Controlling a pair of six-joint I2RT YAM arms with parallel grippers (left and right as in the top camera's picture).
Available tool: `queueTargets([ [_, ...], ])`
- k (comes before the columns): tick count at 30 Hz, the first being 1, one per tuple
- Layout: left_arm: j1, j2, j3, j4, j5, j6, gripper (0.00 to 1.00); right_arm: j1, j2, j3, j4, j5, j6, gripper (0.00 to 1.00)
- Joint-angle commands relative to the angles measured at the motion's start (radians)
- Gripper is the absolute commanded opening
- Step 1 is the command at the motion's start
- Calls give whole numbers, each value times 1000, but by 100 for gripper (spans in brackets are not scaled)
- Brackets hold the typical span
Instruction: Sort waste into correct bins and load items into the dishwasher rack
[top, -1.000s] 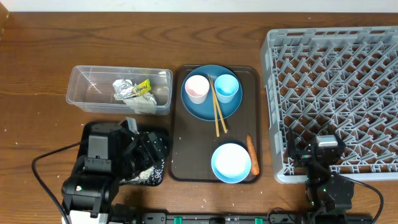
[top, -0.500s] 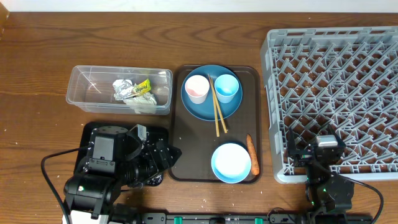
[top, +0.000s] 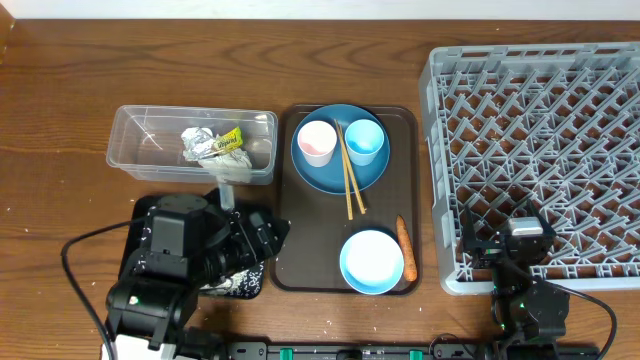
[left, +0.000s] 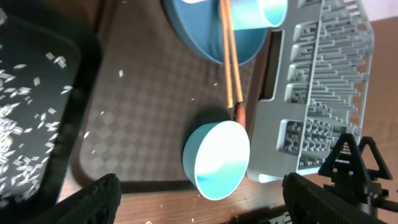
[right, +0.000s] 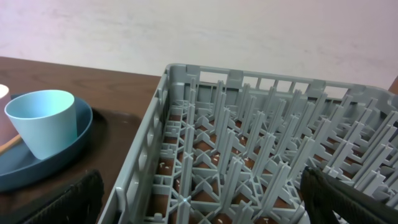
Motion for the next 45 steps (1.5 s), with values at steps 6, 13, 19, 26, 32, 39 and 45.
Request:
queueTargets([
  [6, -176, 172, 15, 181, -29, 11, 84, -11, 1, -1, -4, 10, -6, 99],
  [13, -335, 349, 15, 357, -97, 5, 84, -11, 1, -1, -4, 10, -6, 99],
  [19, -423, 403, 15, 389, -190, 6, 84, -11, 1, -1, -4, 10, -6, 99],
  [26, -571, 403, 15, 389, -246, 6, 78, -11, 1, -1, -4, 10, -6, 99],
  [32, -727, 417, 15, 407, -369, 5, 63, -11, 1, -1, -4, 10, -6, 99],
  [39, -843, 509, 15, 544, -427, 6, 62, -11, 1, -1, -4, 10, -6, 99],
  [45, -847, 621, 15, 572, -446, 6, 38, -11, 1, -1, -4, 10, -6, 99],
])
